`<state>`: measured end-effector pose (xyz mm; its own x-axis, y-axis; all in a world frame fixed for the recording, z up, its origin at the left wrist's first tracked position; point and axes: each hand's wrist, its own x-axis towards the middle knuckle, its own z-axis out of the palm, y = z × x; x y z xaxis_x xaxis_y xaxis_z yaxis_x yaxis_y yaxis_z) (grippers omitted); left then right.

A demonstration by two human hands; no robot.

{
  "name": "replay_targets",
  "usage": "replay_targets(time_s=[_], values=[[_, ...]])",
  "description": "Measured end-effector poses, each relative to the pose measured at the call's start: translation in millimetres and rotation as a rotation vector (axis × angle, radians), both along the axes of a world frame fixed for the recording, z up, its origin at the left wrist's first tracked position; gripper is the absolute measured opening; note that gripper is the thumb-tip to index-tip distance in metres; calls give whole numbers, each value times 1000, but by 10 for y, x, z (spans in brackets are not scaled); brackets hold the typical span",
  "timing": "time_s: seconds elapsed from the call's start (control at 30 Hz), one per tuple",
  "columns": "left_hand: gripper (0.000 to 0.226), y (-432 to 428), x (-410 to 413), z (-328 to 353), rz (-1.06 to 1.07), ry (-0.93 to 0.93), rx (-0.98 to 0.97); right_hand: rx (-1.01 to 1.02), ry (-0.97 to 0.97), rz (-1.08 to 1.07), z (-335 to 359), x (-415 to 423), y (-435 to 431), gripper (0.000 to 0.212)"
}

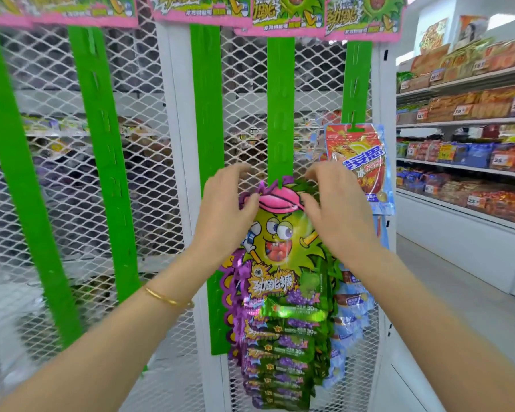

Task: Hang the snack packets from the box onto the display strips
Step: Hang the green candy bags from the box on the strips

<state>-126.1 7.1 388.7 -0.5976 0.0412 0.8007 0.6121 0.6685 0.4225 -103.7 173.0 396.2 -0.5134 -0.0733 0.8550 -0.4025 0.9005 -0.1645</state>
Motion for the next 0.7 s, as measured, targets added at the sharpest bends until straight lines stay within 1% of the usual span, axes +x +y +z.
replay_targets(time_s=[0.03,0.07,0.13,0.2,0.27,0.37,0.43,0.47,0.5,0.53,0.57,0.63,0.67,0.7], values=[[42,-56,89,-164,-15,6,15,-73,23,53,-108,106,6,21],[40,-108,187,-363,-32,-18,23,-141,4,121,-275,213,-4,19],[37,-204,382,-885,-63,-94,-13,-179,-132,241,-774,407,-68,19],[38,-286,562,-1536,-83,-228,-75,-140,-382,315,-1446,536,-154,18],[38,-362,739,-2217,-105,-416,-113,-133,-699,347,-2213,600,-217,17],[39,-519,1040,-3108,-123,-732,-135,-198,-1138,321,-3345,711,-275,14],[39,-657,1176,-3518,-100,-849,-158,-281,-1355,271,-3935,801,-285,13],[39,-707,1207,-3668,-73,-893,-177,-260,-1427,212,-4163,837,-289,13],[39,-730,1222,-3764,-54,-931,-197,-178,-1483,150,-4363,855,-291,18],[39,-732,1213,-3823,-48,-968,-213,-79,-1535,99,-4540,868,-299,29],[39,-722,1196,-3861,-52,-1002,-214,15,-1589,65,-4678,884,-309,43],[39,-699,1152,-3895,-59,-1056,-179,154,-1703,28,-4888,938,-359,79],[40,-694,1133,-3890,-61,-1069,-158,200,-1766,13,-4954,973,-389,95],[40,-700,1111,-3891,-62,-1075,-141,221,-1821,-8,-4999,1017,-419,106]])
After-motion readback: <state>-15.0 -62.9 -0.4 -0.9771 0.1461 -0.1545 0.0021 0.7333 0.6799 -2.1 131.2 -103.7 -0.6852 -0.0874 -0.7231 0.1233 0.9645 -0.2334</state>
